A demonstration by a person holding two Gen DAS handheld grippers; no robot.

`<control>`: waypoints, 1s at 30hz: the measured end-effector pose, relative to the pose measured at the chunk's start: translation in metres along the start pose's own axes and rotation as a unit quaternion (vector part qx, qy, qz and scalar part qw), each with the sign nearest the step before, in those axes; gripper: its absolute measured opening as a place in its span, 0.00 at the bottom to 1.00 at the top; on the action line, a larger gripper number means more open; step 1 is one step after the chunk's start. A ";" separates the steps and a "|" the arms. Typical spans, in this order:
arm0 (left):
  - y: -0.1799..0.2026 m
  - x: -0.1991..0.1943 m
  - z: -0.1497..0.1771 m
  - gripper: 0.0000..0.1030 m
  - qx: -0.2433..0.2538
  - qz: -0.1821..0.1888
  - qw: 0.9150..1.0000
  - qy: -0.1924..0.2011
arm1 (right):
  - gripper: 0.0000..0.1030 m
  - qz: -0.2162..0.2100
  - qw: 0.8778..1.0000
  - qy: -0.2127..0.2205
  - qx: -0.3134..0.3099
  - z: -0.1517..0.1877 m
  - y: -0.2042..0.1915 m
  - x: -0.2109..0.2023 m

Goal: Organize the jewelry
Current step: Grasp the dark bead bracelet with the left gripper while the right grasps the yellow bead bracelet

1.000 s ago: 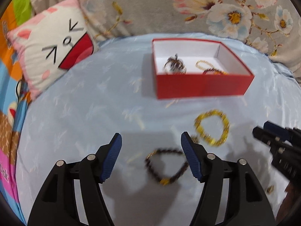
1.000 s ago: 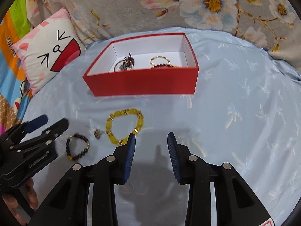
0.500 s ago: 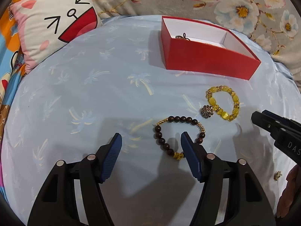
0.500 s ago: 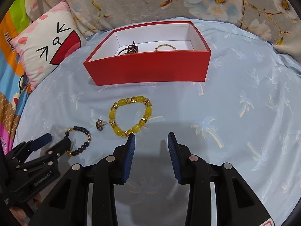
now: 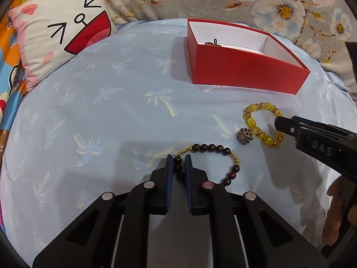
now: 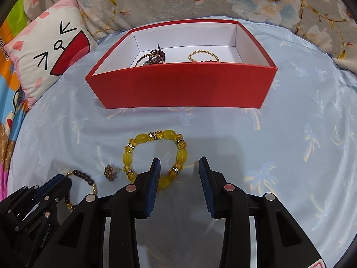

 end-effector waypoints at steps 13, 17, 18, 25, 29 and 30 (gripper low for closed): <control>0.002 -0.001 0.001 0.07 -0.001 0.024 1.000 -0.009 | 0.09 0.026 1.000 0.007 -0.013 0.001 -0.002 0.000; 0.007 -0.007 0.004 0.07 0.004 0.038 0.999 -0.013 | 0.09 0.004 1.000 0.014 -0.001 0.009 0.008 -0.018; 0.009 -0.010 0.005 0.07 0.007 0.040 0.999 -0.011 | 0.09 0.002 1.000 0.019 0.002 0.012 0.011 -0.025; 0.028 -0.030 0.009 0.07 0.033 0.048 0.998 -0.004 | 0.09 -0.002 0.999 0.032 0.025 0.032 0.032 -0.055; 0.038 -0.043 0.008 0.07 0.046 0.055 0.997 0.004 | 0.09 -0.002 0.999 0.037 0.024 0.042 0.036 -0.067; 0.040 -0.047 0.008 0.07 0.048 0.057 0.997 0.006 | 0.09 -0.001 0.999 0.040 0.023 0.044 0.037 -0.071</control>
Point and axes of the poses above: each gripper's, at about its wrist camera, not at the fingertips, and x roughly the way its jaws point, y to its right, z to its underside, the point moved 3 cm from there along x, roughly the way its jaws point, and after that the axes turned 15 degrees about -y, right-handed, at the moved point
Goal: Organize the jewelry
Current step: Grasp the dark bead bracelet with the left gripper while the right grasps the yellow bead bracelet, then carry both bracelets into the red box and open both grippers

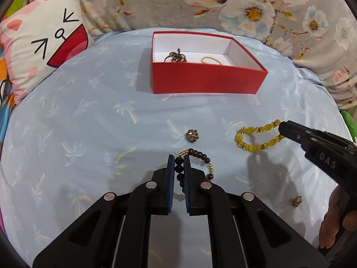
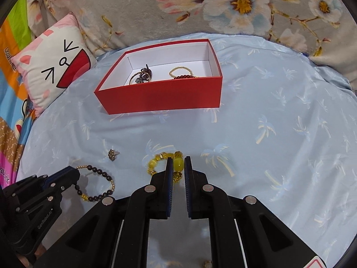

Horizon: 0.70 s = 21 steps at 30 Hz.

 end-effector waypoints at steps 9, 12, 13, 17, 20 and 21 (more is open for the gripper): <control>0.023 -0.032 -0.015 0.07 0.026 0.027 0.999 0.019 | 0.09 -0.006 0.999 0.035 -0.008 -0.006 0.001 -0.037; 0.029 -0.041 -0.025 0.07 0.033 0.034 0.999 0.027 | 0.09 -0.008 0.999 0.049 -0.014 -0.014 -0.001 -0.048; 0.031 -0.045 -0.031 0.07 0.035 0.037 0.998 0.033 | 0.09 -0.007 0.998 0.055 -0.017 -0.019 -0.002 -0.052; 0.036 -0.059 -0.056 0.07 0.043 0.041 0.997 0.056 | 0.09 -0.018 0.997 0.071 -0.020 -0.039 -0.002 -0.064; 0.042 -0.064 -0.083 0.07 0.054 0.034 0.995 0.073 | 0.09 -0.023 0.996 0.082 -0.024 -0.062 -0.003 -0.070; 0.044 -0.064 -0.091 0.07 0.057 0.032 0.995 0.076 | 0.09 -0.026 0.996 0.083 -0.025 -0.071 -0.004 -0.070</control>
Point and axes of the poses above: each gripper's, at about its wrist camera, not at the fingertips, and x roughly the way its jaws point, y to its right, z to its underside, the point moved 3 cm from there along x, roughly the way its jaws point, and after that the axes turned 15 degrees about -y, right-handed, at the moved point
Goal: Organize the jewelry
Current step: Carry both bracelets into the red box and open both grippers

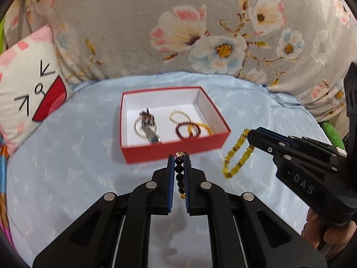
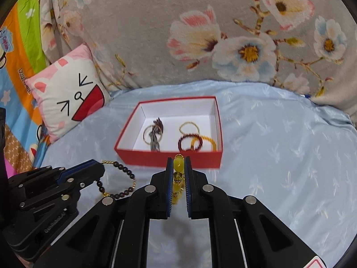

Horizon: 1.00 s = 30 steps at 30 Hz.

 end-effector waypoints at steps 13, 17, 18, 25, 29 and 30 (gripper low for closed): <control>-0.011 0.071 -0.126 0.07 -0.007 0.026 1.000 -0.007 | 0.09 -0.020 1.000 -0.021 0.007 -0.112 0.018 0.071; -0.020 0.102 -0.144 0.07 -0.017 0.028 0.999 -0.025 | 0.09 -0.021 0.999 -0.039 0.018 -0.133 0.028 0.107; -0.021 0.111 -0.147 0.07 -0.018 0.025 0.999 -0.030 | 0.09 -0.018 0.999 -0.043 0.019 -0.136 0.031 0.115; -0.035 0.149 -0.158 0.07 -0.038 0.027 0.997 -0.053 | 0.09 -0.027 0.997 -0.064 0.031 -0.152 0.041 0.160; -0.040 0.173 -0.155 0.08 -0.035 0.004 0.996 -0.079 | 0.09 -0.002 0.997 -0.080 0.022 -0.148 0.045 0.178; -0.041 0.178 -0.153 0.09 -0.035 -0.013 0.996 -0.082 | 0.09 0.009 0.996 -0.083 0.020 -0.145 0.046 0.181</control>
Point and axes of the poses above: each gripper's, at about its wrist camera, not at the fingertips, and x roughly the way its jaws point, y to its right, z to its underside, the point moved 3 cm from there along x, roughly the way its jaws point, and after that the axes turned 15 degrees about -y, right-handed, at the moved point
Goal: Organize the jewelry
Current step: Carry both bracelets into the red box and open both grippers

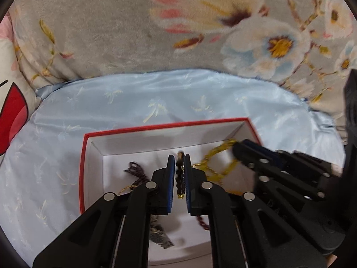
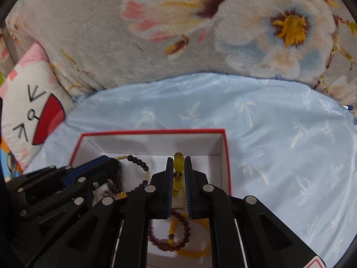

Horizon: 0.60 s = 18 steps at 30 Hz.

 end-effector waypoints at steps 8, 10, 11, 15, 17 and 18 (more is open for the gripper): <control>-0.012 0.002 0.015 0.45 -0.005 -0.082 0.996 0.021 | 0.30 0.030 0.999 0.033 0.002 0.016 0.009 -0.017; -0.014 -0.003 0.022 0.45 -0.002 -0.104 0.994 0.028 | 0.34 0.034 0.999 0.040 -0.003 0.023 0.009 -0.024; -0.014 -0.005 0.026 0.45 0.002 -0.113 0.993 0.030 | 0.36 0.034 0.999 0.042 -0.006 0.028 0.007 -0.027; -0.010 -0.013 0.044 0.45 0.015 -0.140 0.989 0.038 | 0.38 0.043 0.997 0.054 -0.017 0.048 -0.002 -0.038; -0.009 -0.016 0.052 0.45 0.014 -0.135 0.990 0.036 | 0.39 0.049 0.997 0.059 -0.020 0.057 -0.006 -0.043; -0.009 -0.018 0.056 0.45 0.013 -0.132 0.991 0.036 | 0.39 0.051 0.997 0.060 -0.021 0.062 -0.008 -0.045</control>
Point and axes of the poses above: each gripper's, at about its wrist camera, not at the fingertips, and x roughly the way its jaws point, y to its right, z to its underside, the point moved 3 cm from there along x, roughly the way its jaws point, and after that the axes turned 15 degrees about -y, right-handed, at the moved point
